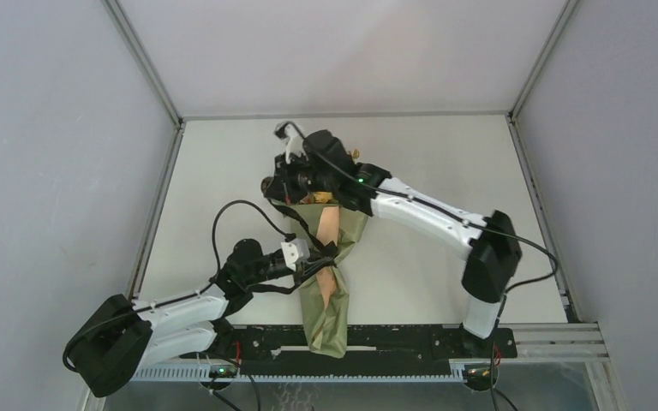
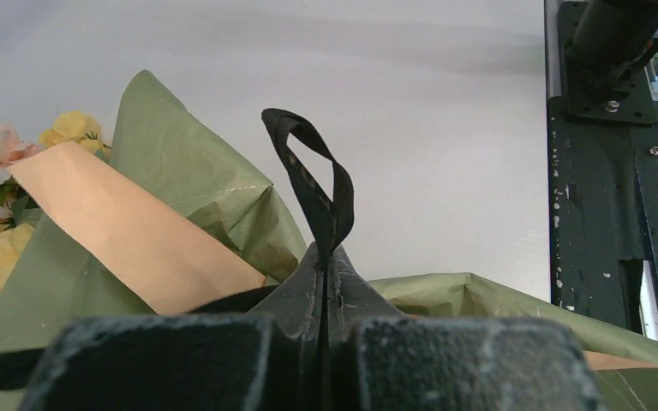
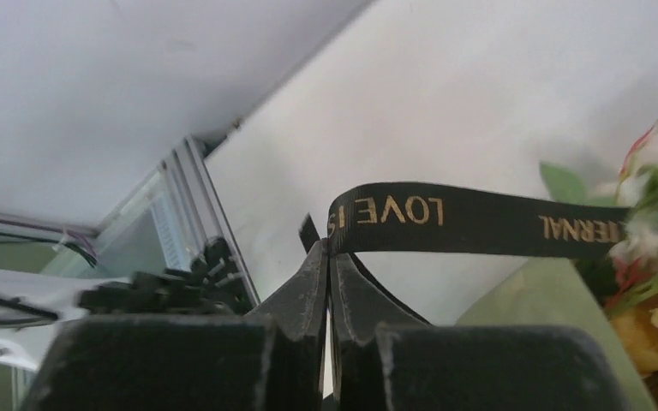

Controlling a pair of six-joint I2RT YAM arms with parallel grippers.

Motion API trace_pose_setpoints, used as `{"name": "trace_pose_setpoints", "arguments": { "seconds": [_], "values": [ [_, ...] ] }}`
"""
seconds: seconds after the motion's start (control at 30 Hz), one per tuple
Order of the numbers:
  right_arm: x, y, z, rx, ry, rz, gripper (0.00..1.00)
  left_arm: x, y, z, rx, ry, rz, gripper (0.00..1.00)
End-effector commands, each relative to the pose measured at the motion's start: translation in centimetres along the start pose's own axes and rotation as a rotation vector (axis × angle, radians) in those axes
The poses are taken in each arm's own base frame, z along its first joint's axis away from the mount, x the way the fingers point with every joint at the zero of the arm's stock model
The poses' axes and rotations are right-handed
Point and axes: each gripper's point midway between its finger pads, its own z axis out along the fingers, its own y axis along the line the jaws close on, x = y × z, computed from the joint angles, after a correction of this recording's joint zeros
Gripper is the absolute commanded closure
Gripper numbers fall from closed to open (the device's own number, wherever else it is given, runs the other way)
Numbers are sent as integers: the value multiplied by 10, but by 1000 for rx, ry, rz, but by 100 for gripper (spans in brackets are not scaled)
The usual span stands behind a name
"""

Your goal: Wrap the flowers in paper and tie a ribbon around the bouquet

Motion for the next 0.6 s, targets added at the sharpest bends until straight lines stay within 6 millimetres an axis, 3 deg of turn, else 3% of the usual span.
{"name": "trace_pose_setpoints", "arguments": {
  "seconds": [0.0, 0.1, 0.23, 0.33, 0.37, 0.4, 0.47, 0.57],
  "values": [
    [27, 7, 19, -58, 126, 47, 82, -2, -7, -3, 29, -20, 38, 100],
    [30, 0, 15, -78, 165, 42, 52, 0, -4, -3, 13, -15, 26, 100],
    [5, -5, -16, -134, 109, -23, 30, 0, -4, -4, 4, -15, 4, 100],
    [-4, 0, -54, -240, 49, -150, 26, 1, -3, -4, -3, -16, -11, 100],
    [-7, 13, -77, -314, 11, -227, 26, 1, -3, -4, -5, -15, -12, 100],
    [2, 17, -93, -373, -5, -292, 27, 0, -2, -5, -7, -16, -12, 100],
    [41, 16, -116, -489, -4, -433, 27, 0, -1, -5, -2, -19, -7, 100],
    [102, 11, -135, -628, 41, -709, 22, 2, -4, -6, 16, -15, -4, 100]
  ]
}}
